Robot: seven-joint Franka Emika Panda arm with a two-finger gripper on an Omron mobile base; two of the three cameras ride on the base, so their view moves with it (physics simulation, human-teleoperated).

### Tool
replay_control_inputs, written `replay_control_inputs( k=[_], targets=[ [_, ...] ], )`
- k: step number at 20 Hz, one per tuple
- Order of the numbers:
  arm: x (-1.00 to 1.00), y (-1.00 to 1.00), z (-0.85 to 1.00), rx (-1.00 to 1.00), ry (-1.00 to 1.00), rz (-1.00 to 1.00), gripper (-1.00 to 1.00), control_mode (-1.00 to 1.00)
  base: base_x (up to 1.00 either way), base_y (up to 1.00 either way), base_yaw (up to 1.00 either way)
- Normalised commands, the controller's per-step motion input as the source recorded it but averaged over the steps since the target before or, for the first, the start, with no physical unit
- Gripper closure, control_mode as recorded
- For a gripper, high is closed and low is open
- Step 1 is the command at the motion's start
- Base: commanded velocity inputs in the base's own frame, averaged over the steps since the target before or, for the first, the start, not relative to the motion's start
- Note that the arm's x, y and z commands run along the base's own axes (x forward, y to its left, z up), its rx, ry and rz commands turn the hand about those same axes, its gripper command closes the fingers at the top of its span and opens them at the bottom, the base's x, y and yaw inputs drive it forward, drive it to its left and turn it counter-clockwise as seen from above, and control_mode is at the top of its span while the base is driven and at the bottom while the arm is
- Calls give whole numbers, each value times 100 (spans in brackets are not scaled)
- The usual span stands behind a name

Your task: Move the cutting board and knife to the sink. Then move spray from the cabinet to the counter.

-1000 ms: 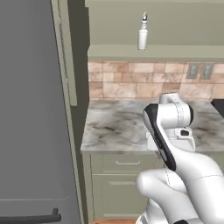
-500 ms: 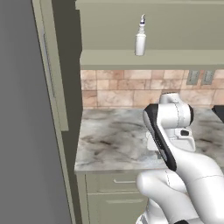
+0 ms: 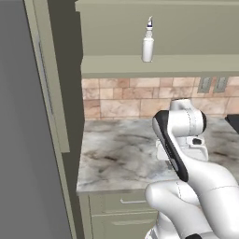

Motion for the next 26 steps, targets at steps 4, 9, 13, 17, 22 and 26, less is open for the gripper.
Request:
replay_control_inputs(
  k=[4, 9, 13, 17, 22, 26],
  targets=[
    [0, 0, 0, 0, 0, 0, -100, 100, 0, 0, 0],
    [0, 0, 0, 0, 0, 0, -100, 100, 0, 0, 0],
    [0, 0, 0, 0, 0, 0, -100, 100, 0, 0, 0],
    [0, 0, 0, 0, 0, 0, -100, 100, 0, 0, 2],
    [-1, 2, 3, 0, -5, 2, -100, -100, -1, 6, 5],
    [-2, 11, 27, 0, -36, 8, -100, -100, 0, 0, 0]
  ],
)
